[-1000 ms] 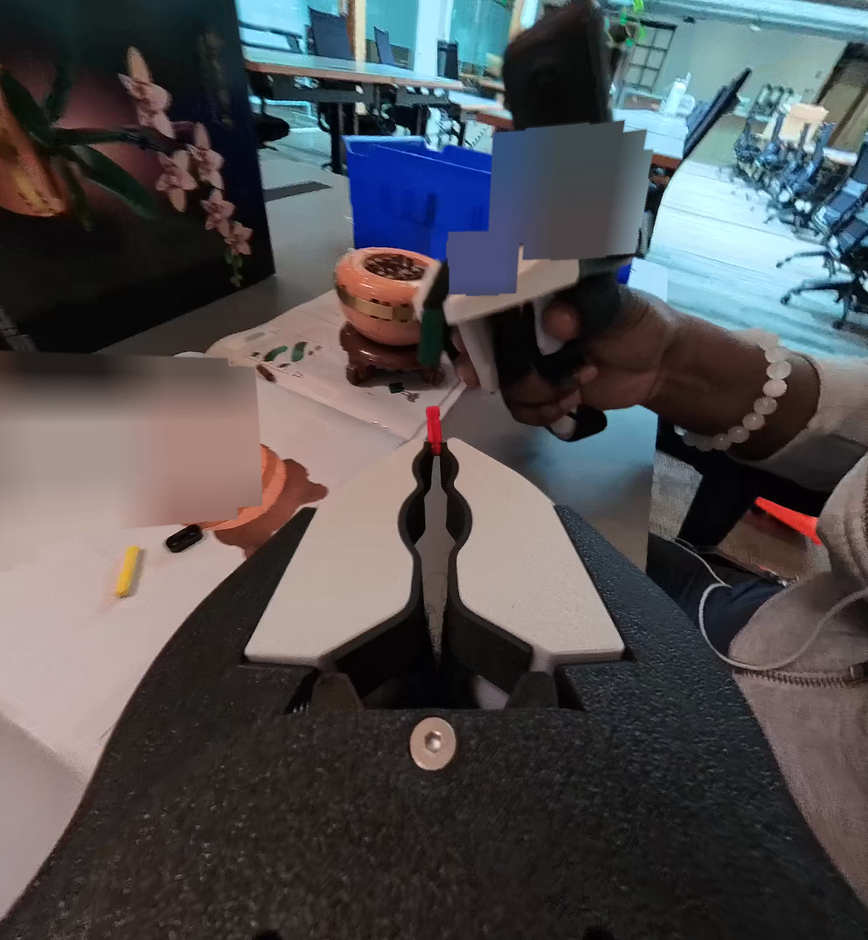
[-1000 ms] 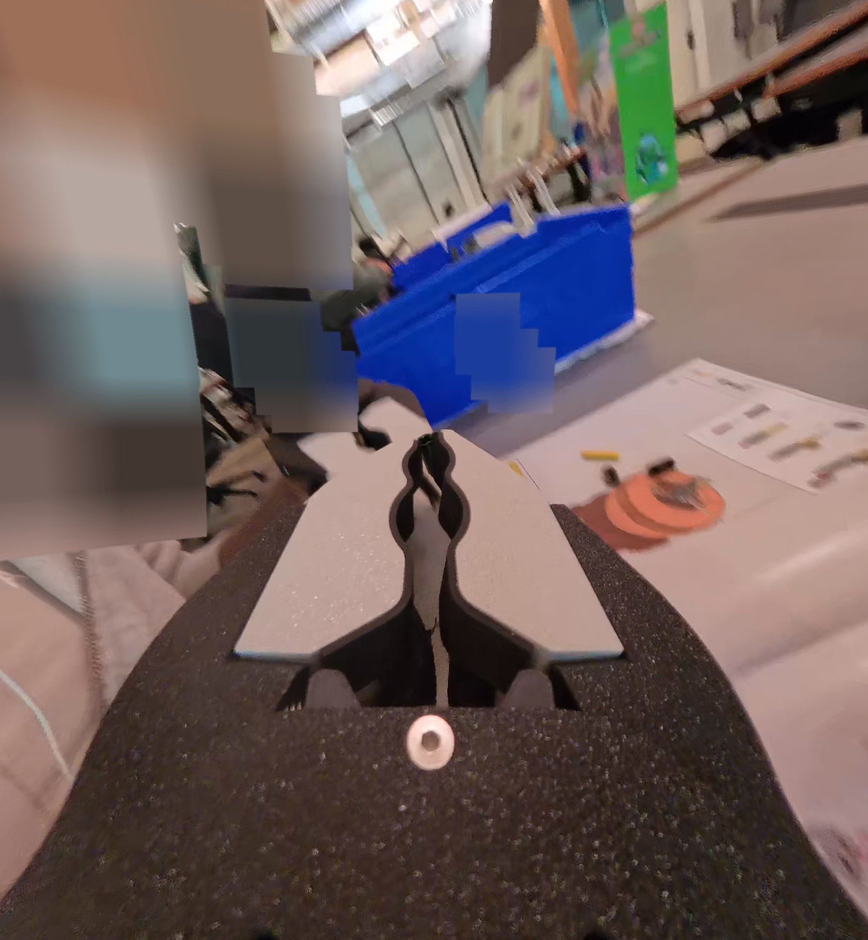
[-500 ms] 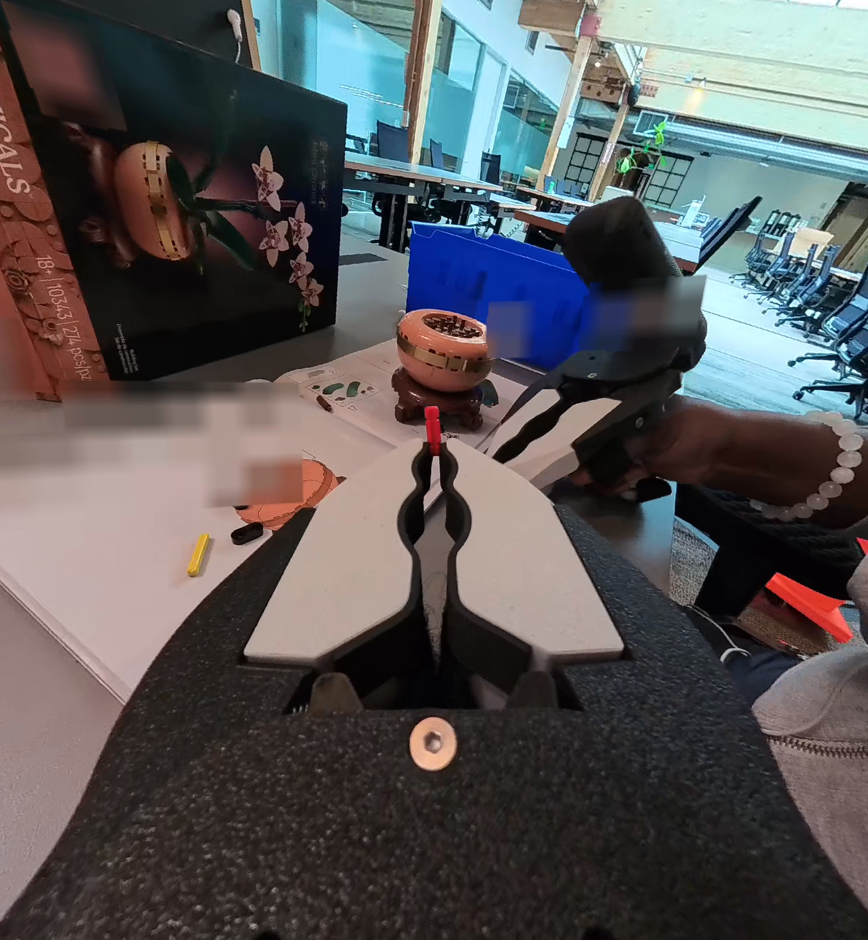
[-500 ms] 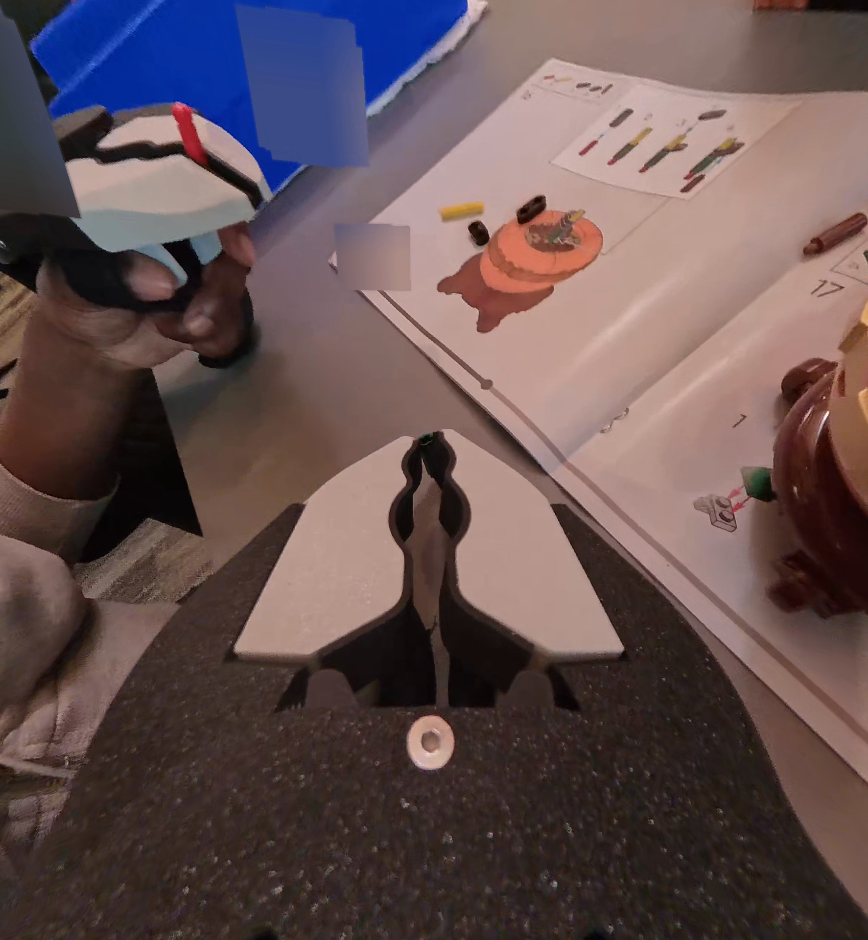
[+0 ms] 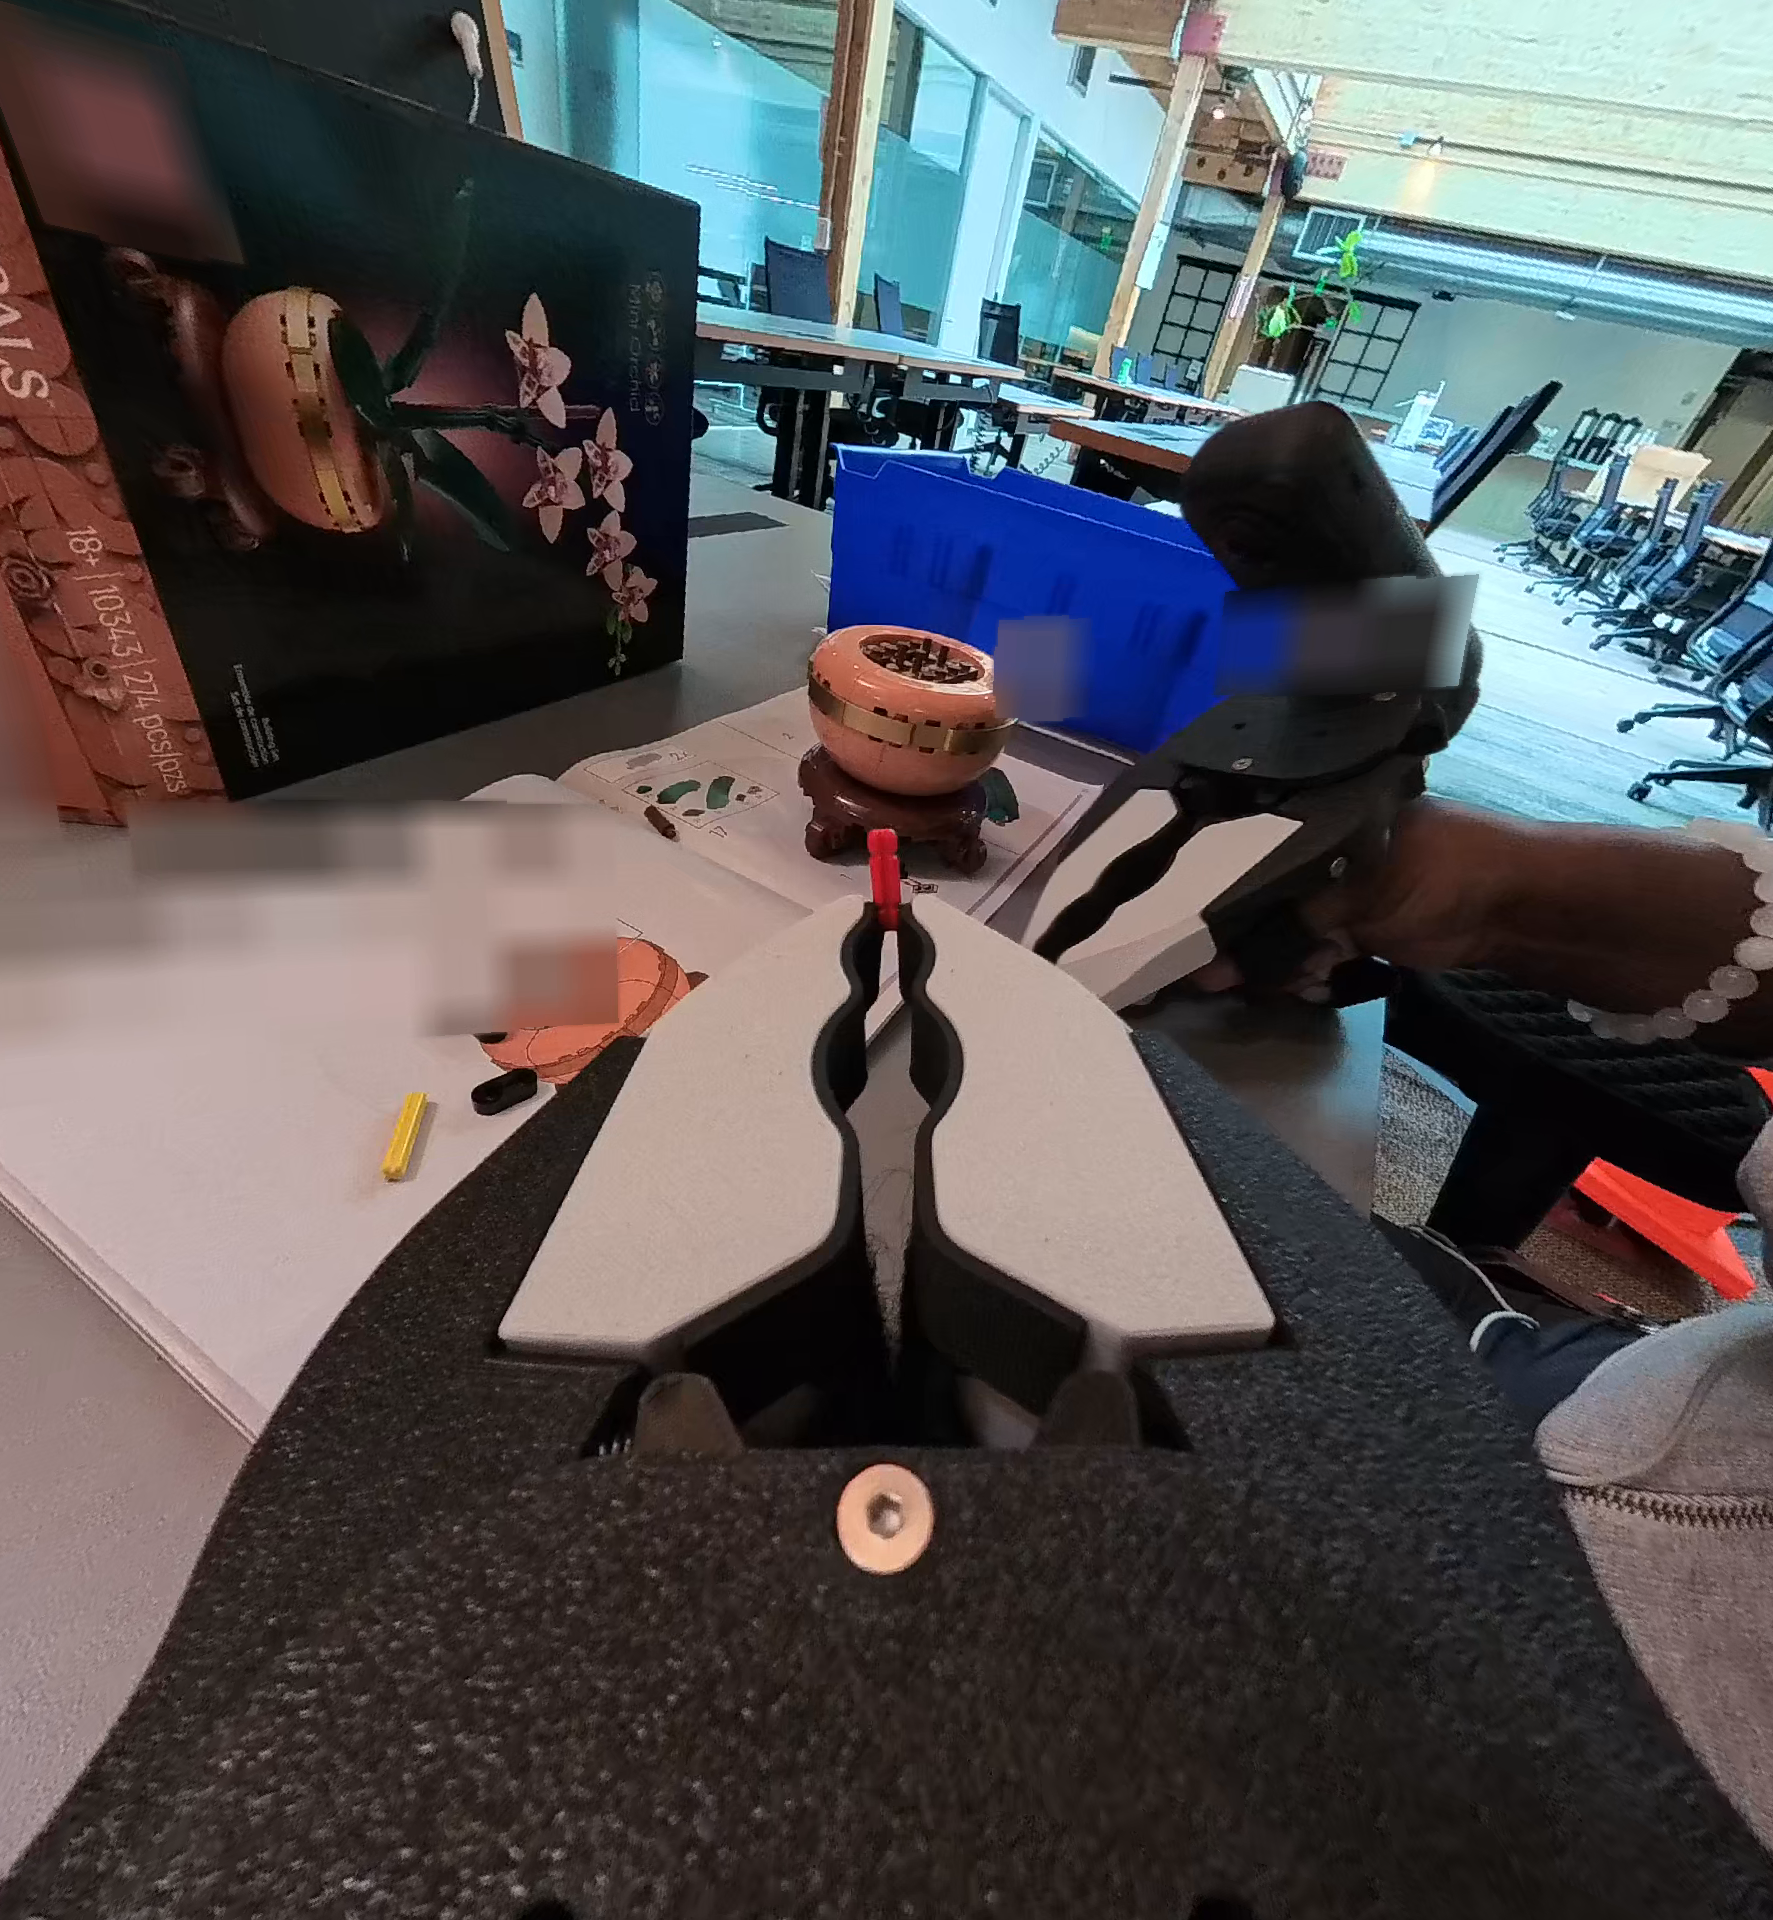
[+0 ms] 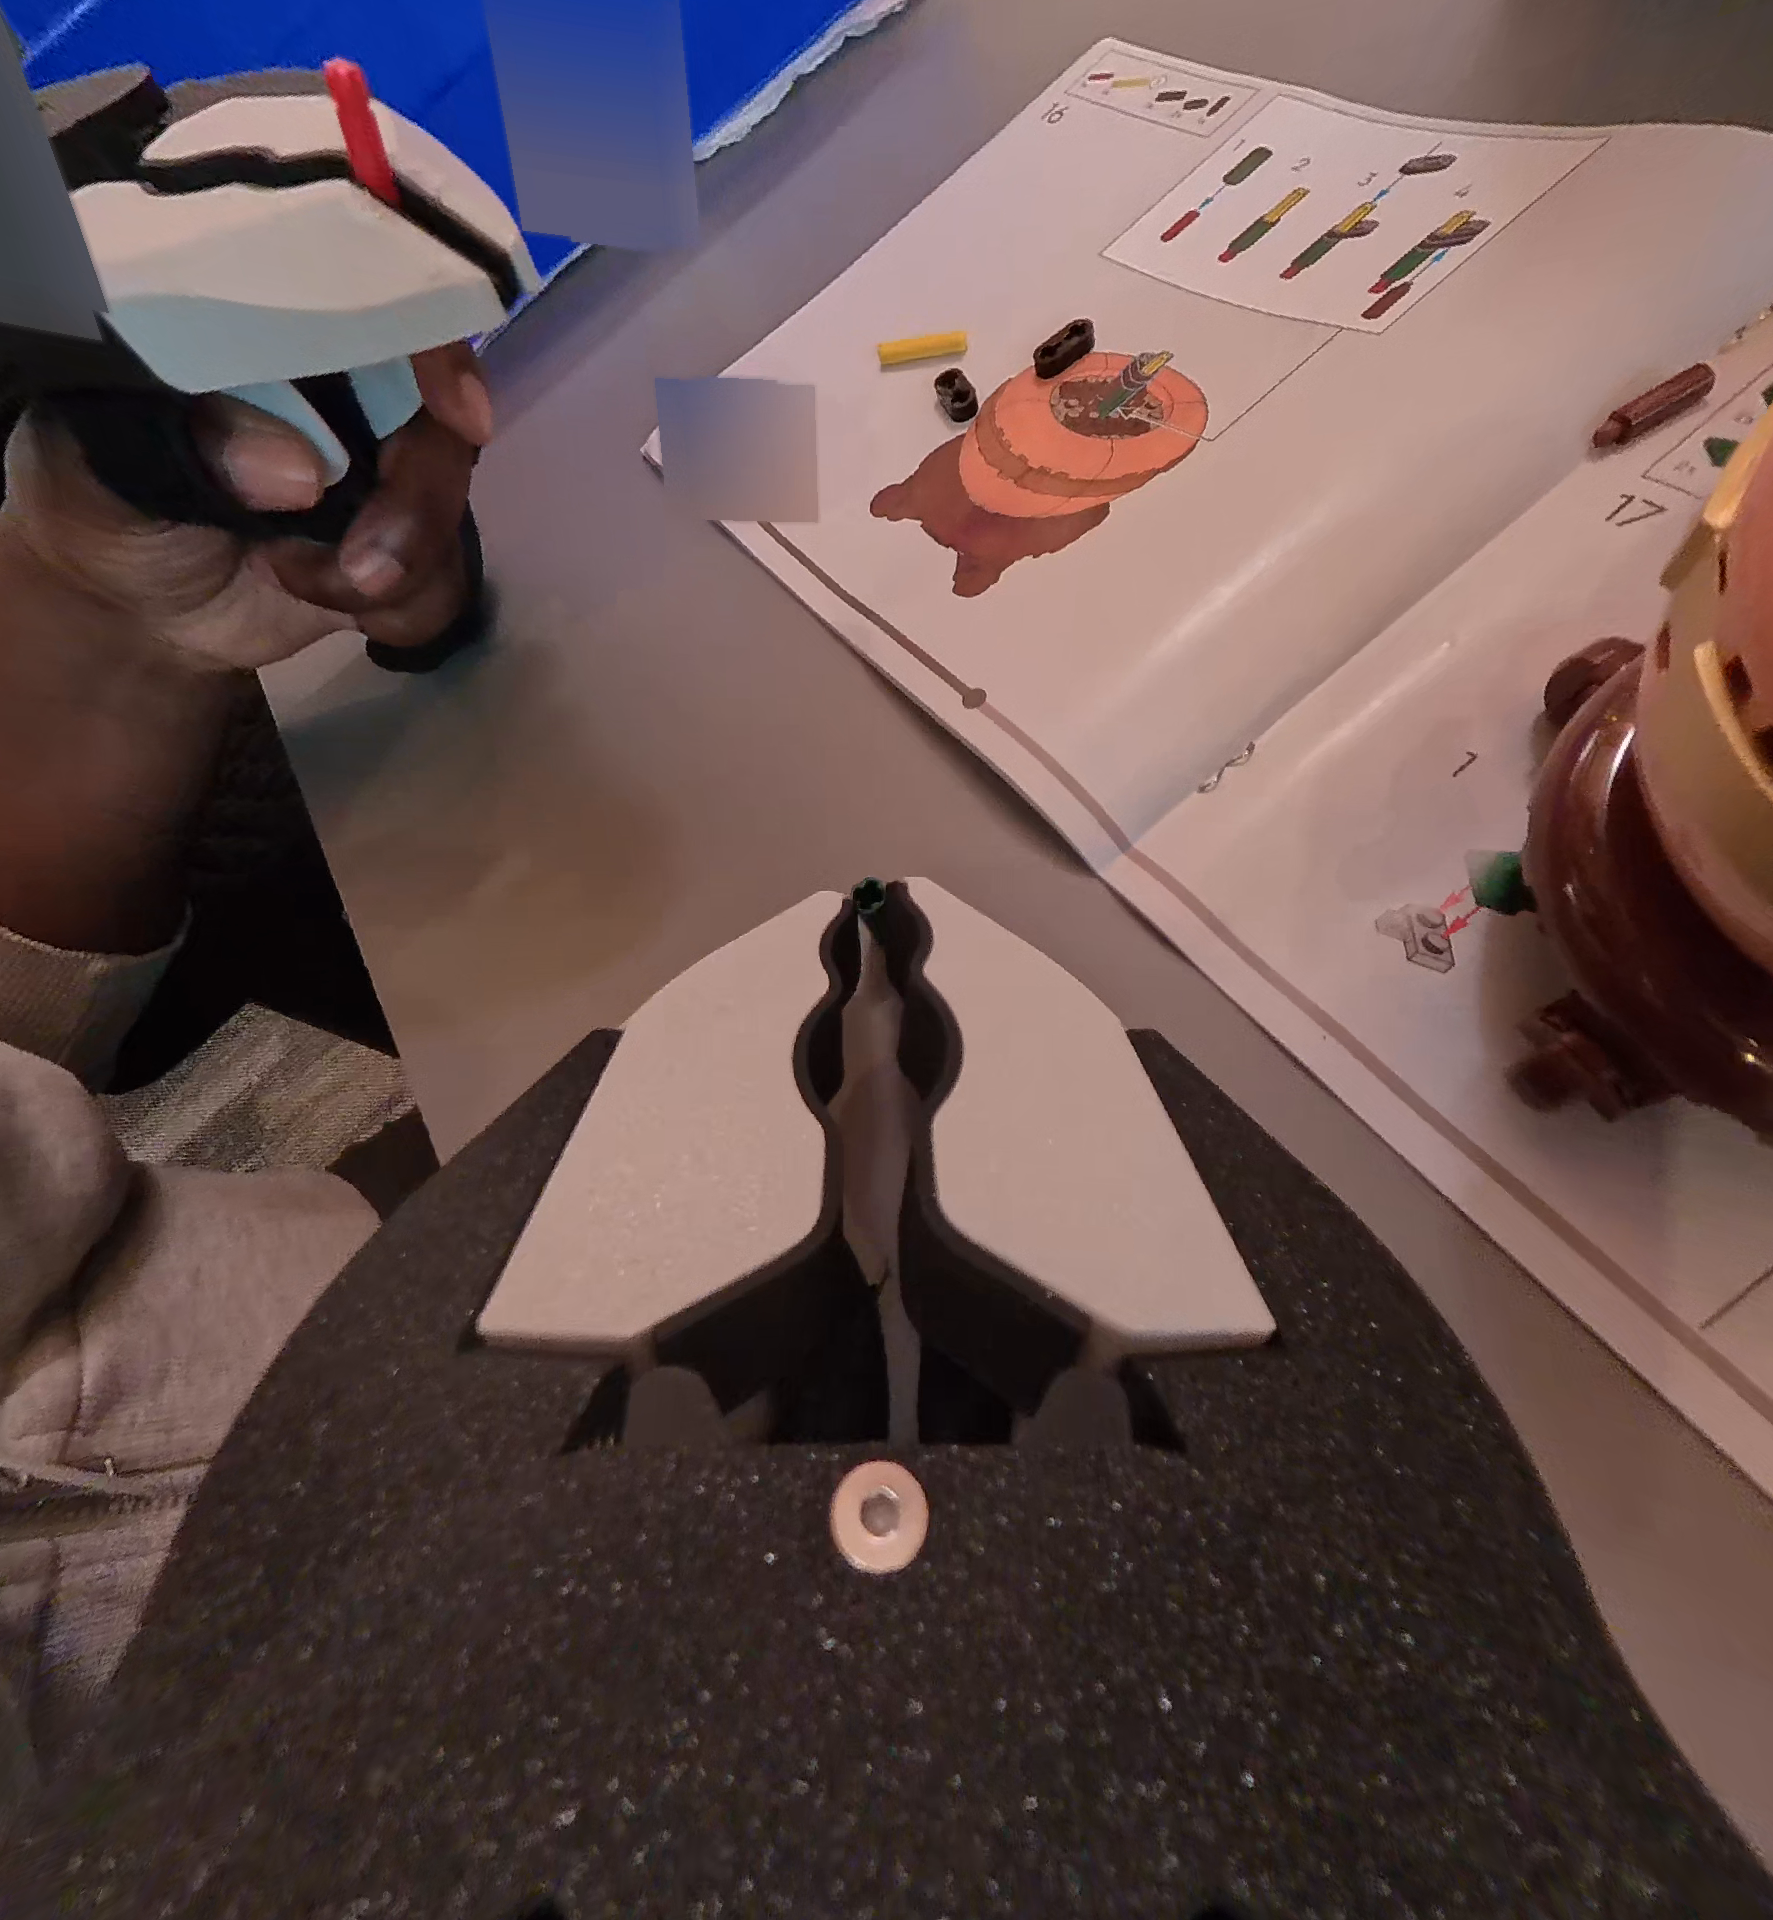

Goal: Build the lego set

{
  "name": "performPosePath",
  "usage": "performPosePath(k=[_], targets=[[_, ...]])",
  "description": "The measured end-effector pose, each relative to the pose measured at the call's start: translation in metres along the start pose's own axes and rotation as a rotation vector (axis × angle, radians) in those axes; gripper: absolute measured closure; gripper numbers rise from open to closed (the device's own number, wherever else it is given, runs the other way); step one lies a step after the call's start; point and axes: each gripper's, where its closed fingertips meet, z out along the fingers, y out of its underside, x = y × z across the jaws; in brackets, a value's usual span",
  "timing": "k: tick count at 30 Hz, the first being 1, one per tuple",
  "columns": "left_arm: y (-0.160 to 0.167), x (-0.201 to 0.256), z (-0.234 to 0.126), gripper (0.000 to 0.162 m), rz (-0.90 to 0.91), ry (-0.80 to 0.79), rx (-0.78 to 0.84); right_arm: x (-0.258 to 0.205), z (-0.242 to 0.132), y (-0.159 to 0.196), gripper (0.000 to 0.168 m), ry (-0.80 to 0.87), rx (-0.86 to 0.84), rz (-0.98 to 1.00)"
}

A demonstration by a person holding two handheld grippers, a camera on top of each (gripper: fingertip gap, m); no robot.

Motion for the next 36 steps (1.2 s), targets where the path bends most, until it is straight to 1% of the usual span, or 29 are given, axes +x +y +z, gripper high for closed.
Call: performPosePath(k=[10,16,21,24,28,32,36], targets=[[0.0007,0.0011,0.0008,0.16,0.011,-0.001,-0.005,-0.0033,-0.0017,0.0012,0.163,-0.005,-0.001,-0.027],[0.0008,0.0017,0.001,0.16,0.011,0.003,-0.006,-0.004,-0.0025,0.0018,0.157,0.008,0.0,-0.055],[0.0008,0.002,0.0007,0.16,0.012,0.004,-0.007,-0.0048,-0.0034,0.0071,0.148,0.048,-0.033,-0.165],[0.0009,0.002,0.0009,0.16,0.012,0.005,-0.007,-0.0035,-0.0024,0.0056,0.149,0.105,-0.03,-0.238],[0.0011,0.002,0.0003,0.16,0.016,0.005,-0.008,0.0001,0.0031,0.0096,0.15,0.161,-0.082,-0.322],[0.0013,0.0026,0.0011,0.16,0.015,0.007,-0.008,0.0006,0.0027,0.0067,0.156,0.165,-0.065,-0.321],[0.001,0.0026,0.0008,0.16,0.012,0.01,-0.006,0.0001,0.0038,0.0078,0.157,0.159,-0.076,-0.323]])
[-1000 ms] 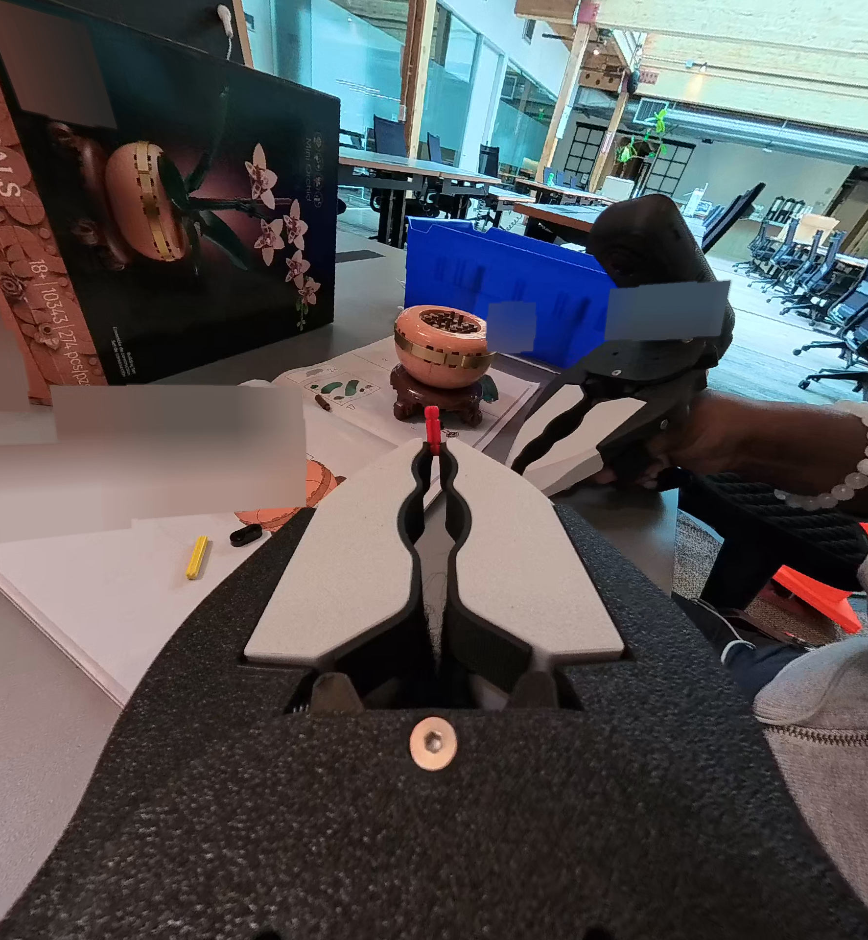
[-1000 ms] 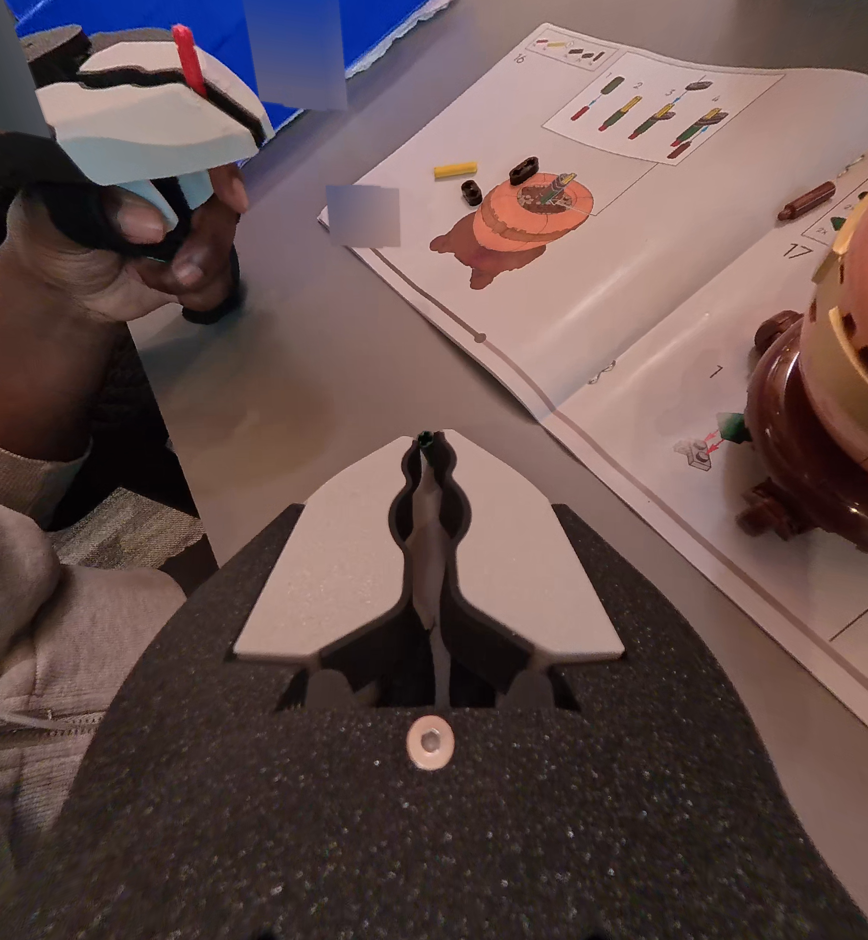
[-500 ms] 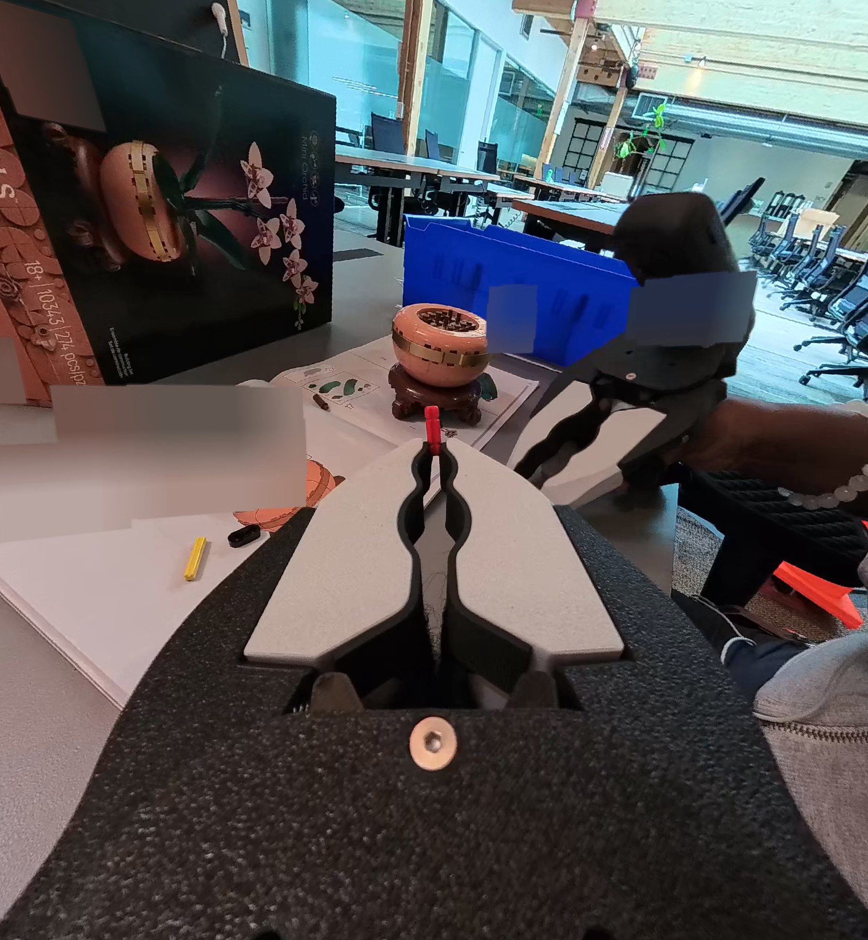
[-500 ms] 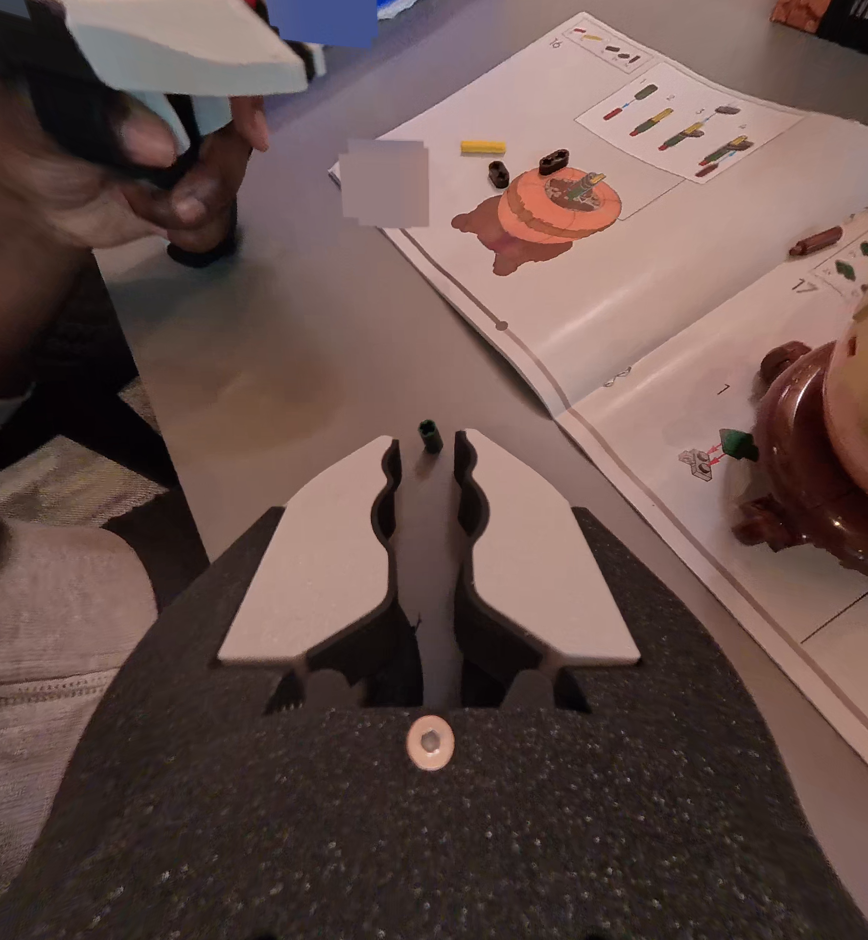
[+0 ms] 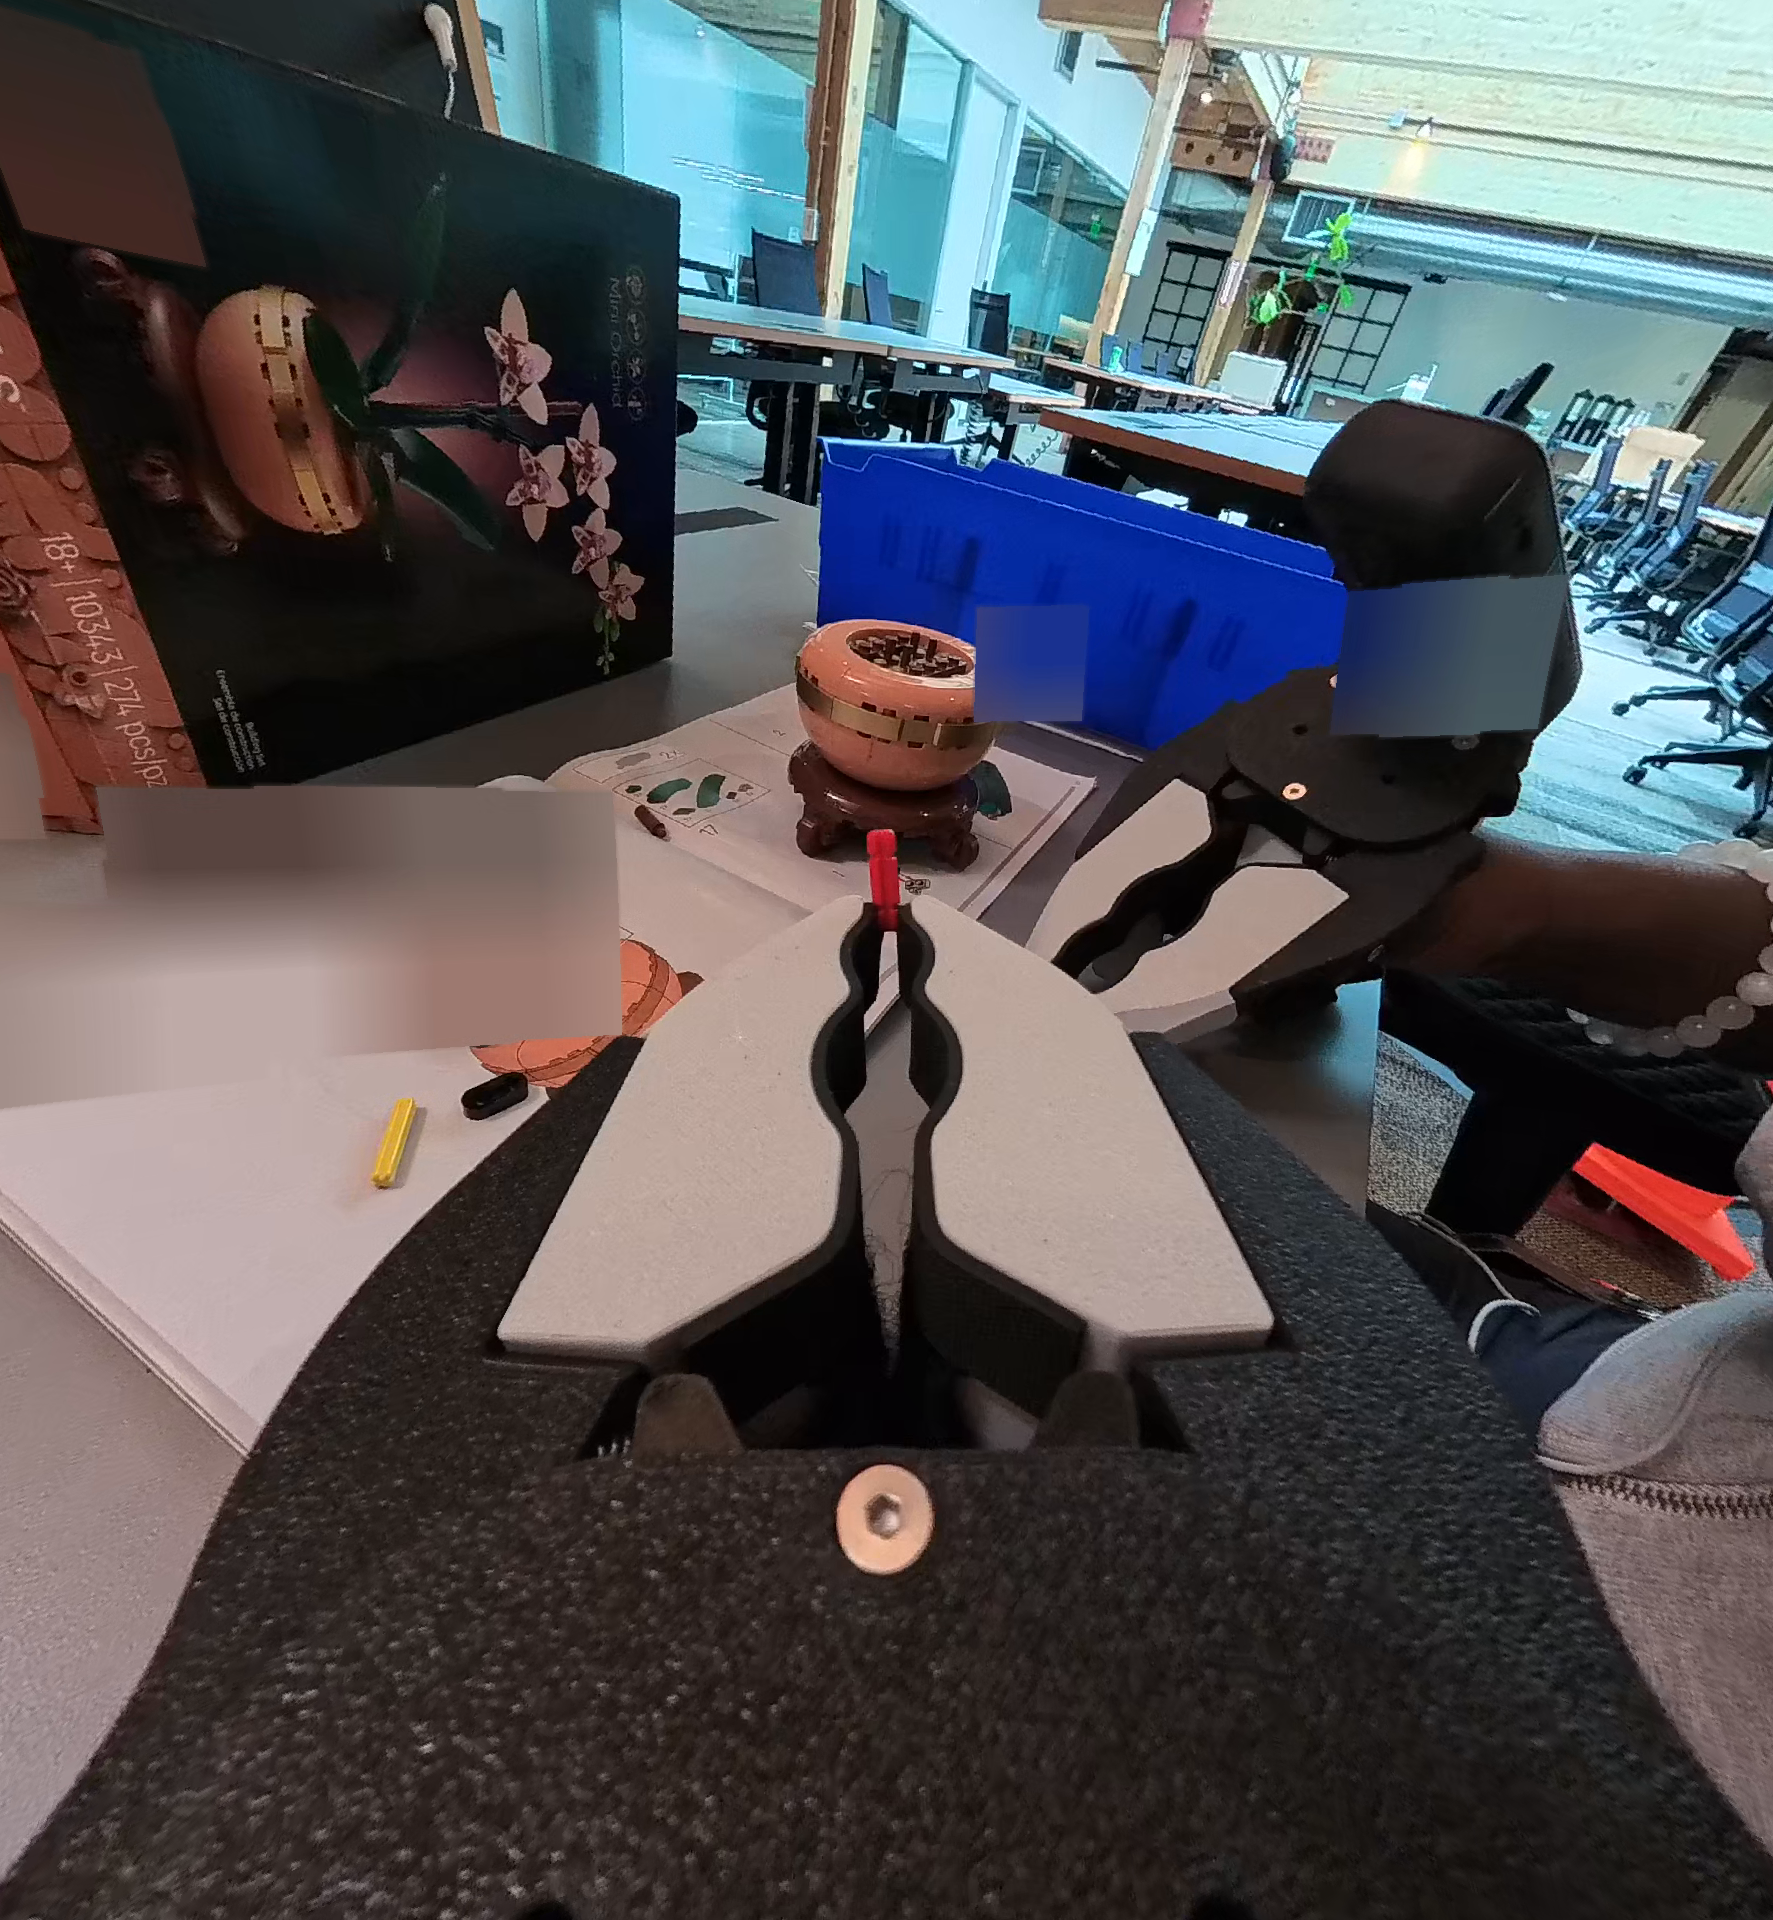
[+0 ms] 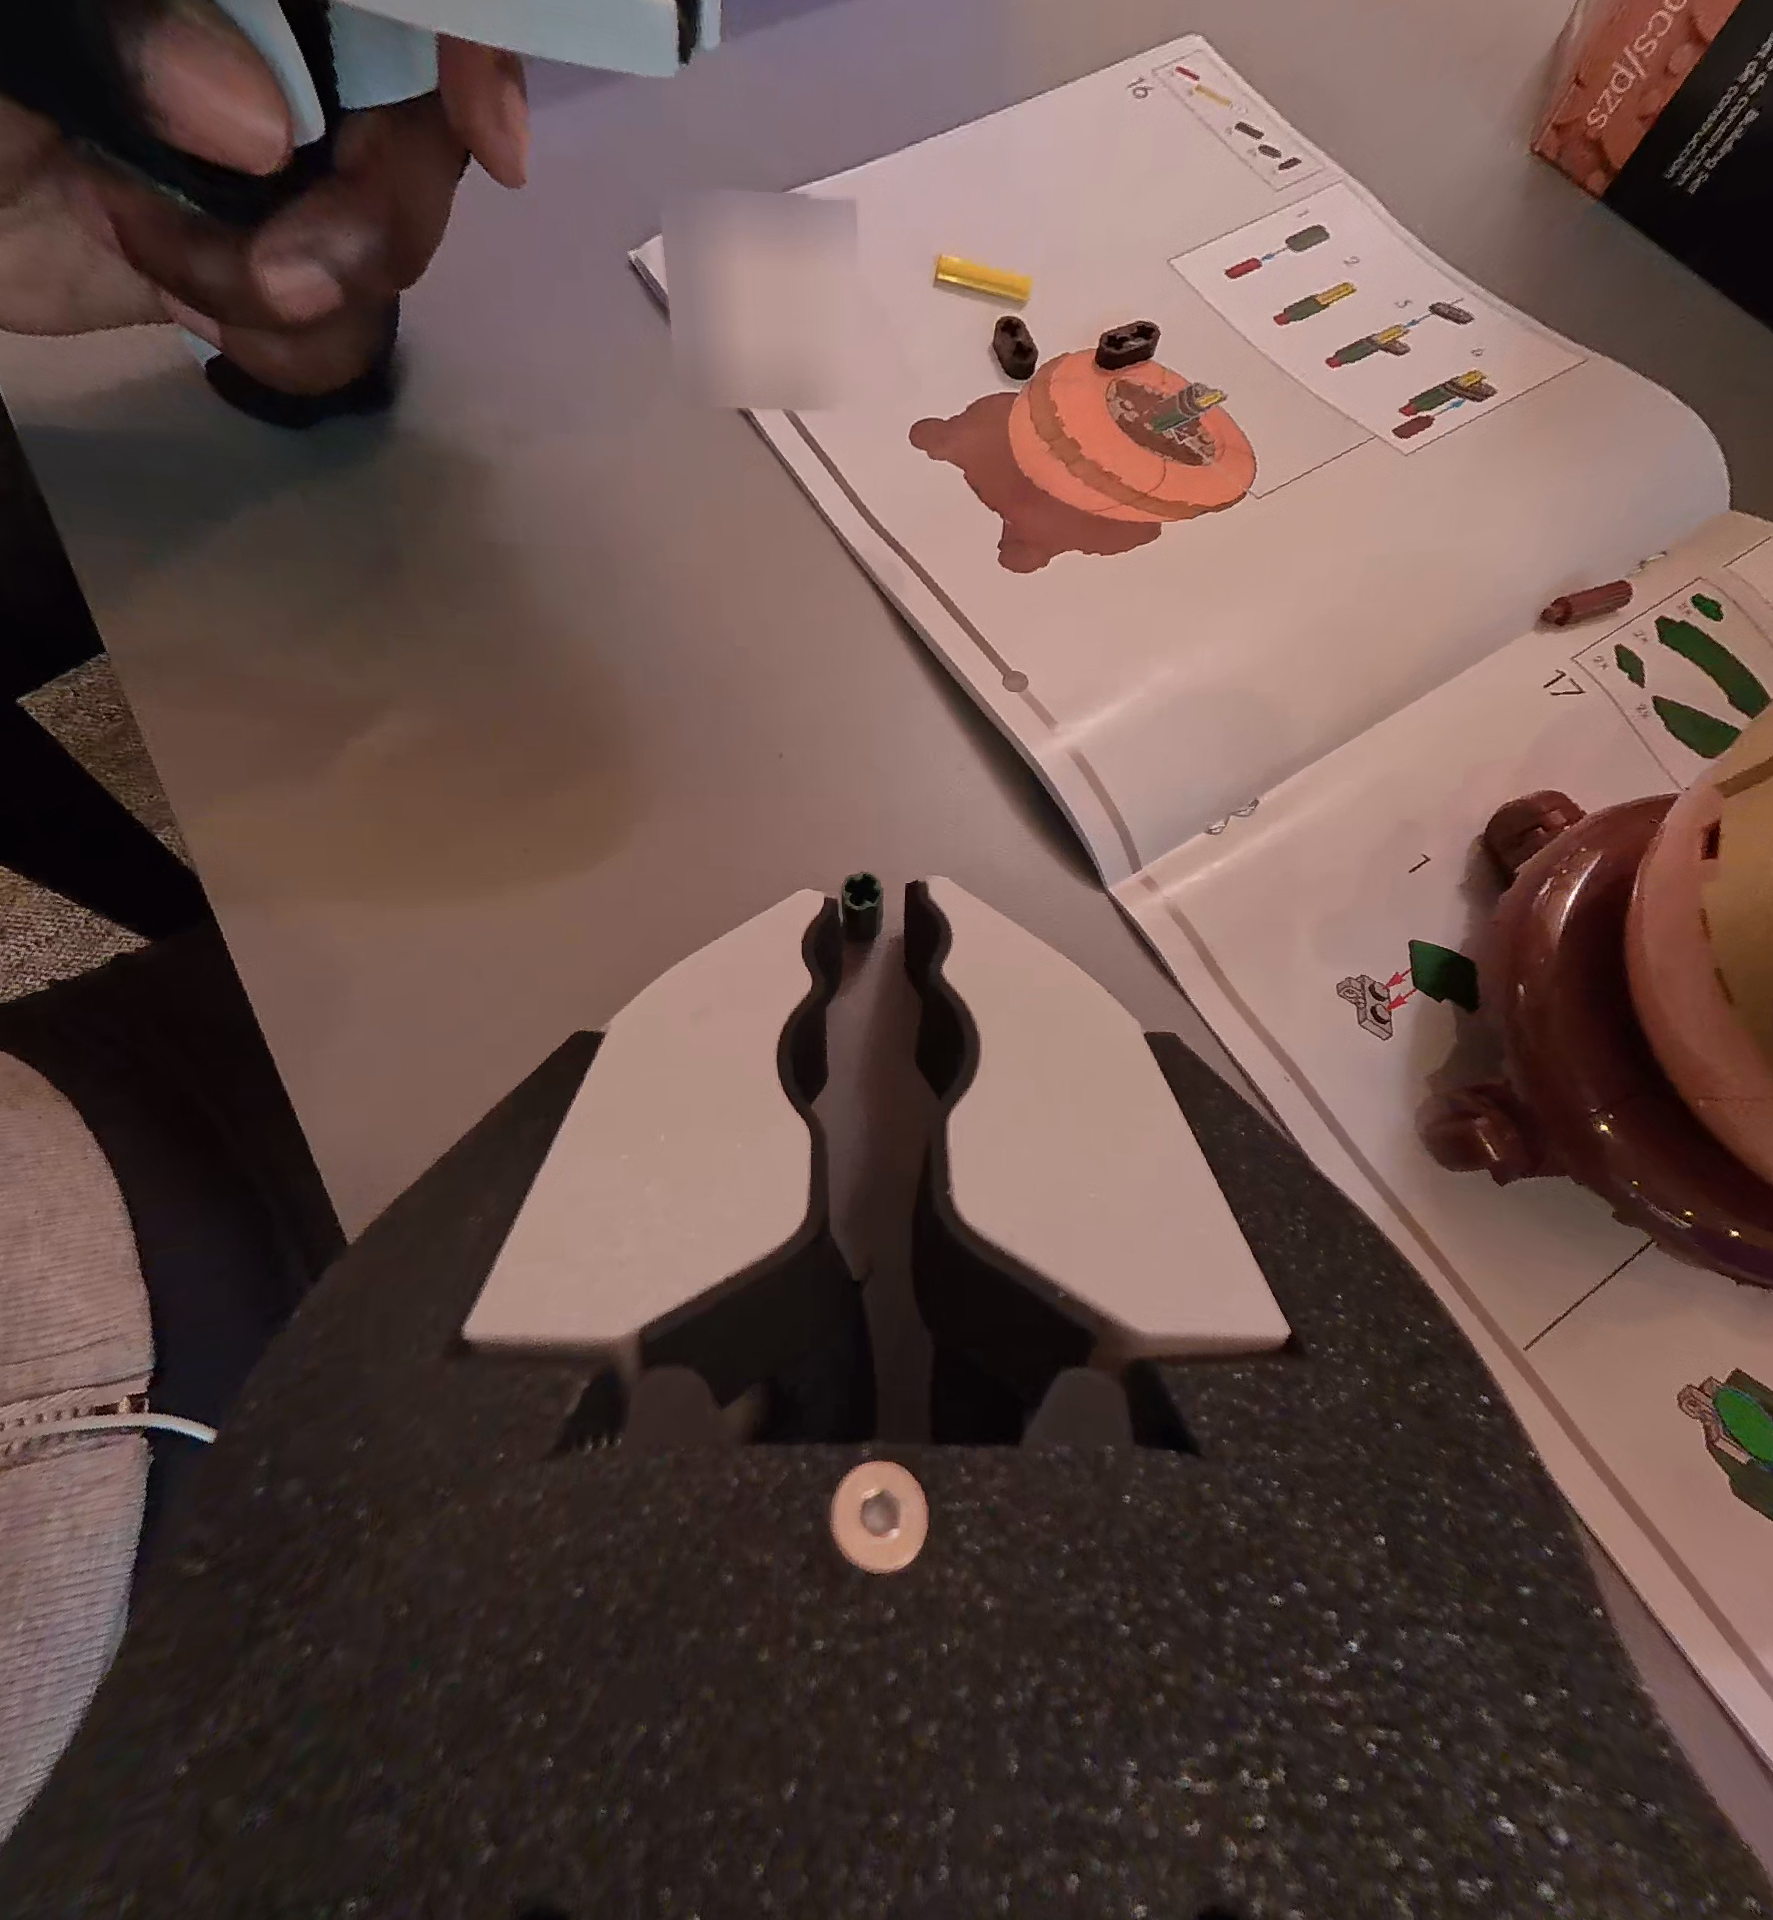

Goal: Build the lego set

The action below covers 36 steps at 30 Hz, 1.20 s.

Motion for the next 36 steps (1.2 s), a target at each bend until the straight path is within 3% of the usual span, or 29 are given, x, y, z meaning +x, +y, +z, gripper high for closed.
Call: performPosePath(k=[8,14,16,22,30,36], targets=[[0.001,0.001,0.0,0.16,0.003,0.006,-0.004,-0.003,-0.001,-0.007,0.162,-0.043,0.039,0.023],[-0.009,0.027,0.002,0.16,0.011,0.159,0.087,-0.021,-0.058,-0.099,0.162,-0.295,0.435,0.051],[-0.01,0.037,0.004,0.161,0.034,0.215,0.106,-0.033,-0.068,-0.119,0.162,-0.397,0.486,0.039],[-0.002,0.045,0.008,0.161,0.097,0.216,0.048,-0.041,-0.052,-0.118,0.162,-0.443,0.37,-0.064],[0.006,0.054,0.011,0.161,0.191,0.231,0.0,-0.04,-0.049,-0.102,0.163,-0.522,0.26,0.015],[0.008,0.055,0.011,0.161,0.205,0.233,-0.013,-0.039,-0.048,-0.101,0.162,-0.54,0.276,0.044]])
